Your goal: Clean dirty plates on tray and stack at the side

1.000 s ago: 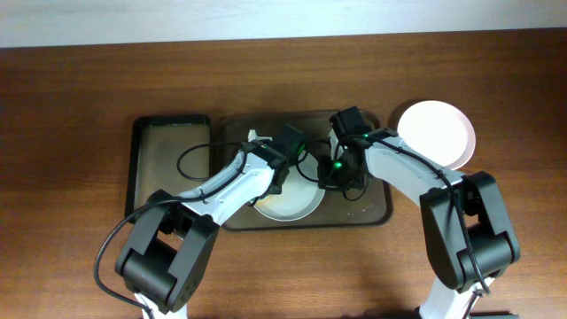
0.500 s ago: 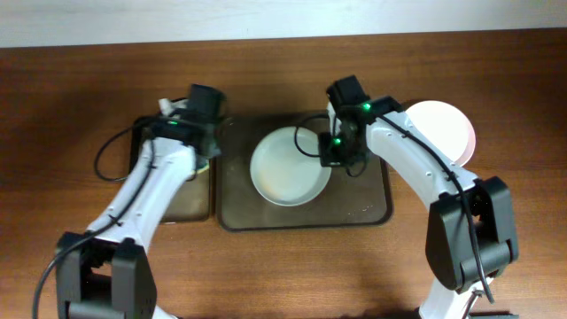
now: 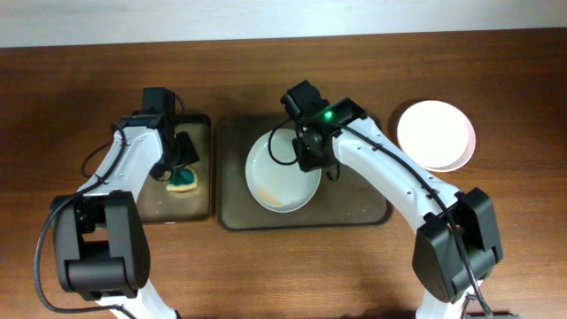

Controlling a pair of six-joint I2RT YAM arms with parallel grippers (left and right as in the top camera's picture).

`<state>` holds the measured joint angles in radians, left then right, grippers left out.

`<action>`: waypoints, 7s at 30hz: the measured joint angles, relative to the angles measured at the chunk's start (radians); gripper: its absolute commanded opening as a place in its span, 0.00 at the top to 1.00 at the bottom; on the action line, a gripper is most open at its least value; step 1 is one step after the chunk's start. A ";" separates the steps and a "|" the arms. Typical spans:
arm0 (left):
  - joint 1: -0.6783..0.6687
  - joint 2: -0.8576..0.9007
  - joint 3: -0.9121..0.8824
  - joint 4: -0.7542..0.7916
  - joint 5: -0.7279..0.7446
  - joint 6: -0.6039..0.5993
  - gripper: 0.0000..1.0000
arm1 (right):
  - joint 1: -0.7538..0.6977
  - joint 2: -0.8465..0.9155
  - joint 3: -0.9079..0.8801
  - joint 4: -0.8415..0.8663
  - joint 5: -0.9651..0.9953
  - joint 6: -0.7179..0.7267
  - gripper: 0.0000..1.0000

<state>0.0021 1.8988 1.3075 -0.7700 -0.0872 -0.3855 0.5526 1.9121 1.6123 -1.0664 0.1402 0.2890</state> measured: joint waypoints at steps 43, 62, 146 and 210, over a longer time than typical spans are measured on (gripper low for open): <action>0.002 -0.132 0.213 -0.237 0.028 0.011 0.01 | 0.386 0.000 0.263 -0.109 1.064 -0.076 0.96; 0.002 -0.132 0.213 -0.237 0.028 0.011 0.01 | 0.154 0.012 0.184 -0.138 0.754 -0.072 0.96; 0.002 -0.132 0.213 -0.237 0.029 0.012 0.01 | -0.698 -0.993 -0.047 -0.583 -0.299 0.039 0.02; 0.002 -0.132 0.214 -0.237 0.029 0.012 0.01 | -0.580 -1.900 -1.601 0.992 -0.164 -0.376 0.01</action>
<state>0.0036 1.7672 1.5211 -1.0073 -0.0586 -0.3737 -0.0277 0.0120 0.0109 -0.0746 -0.0242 -0.0872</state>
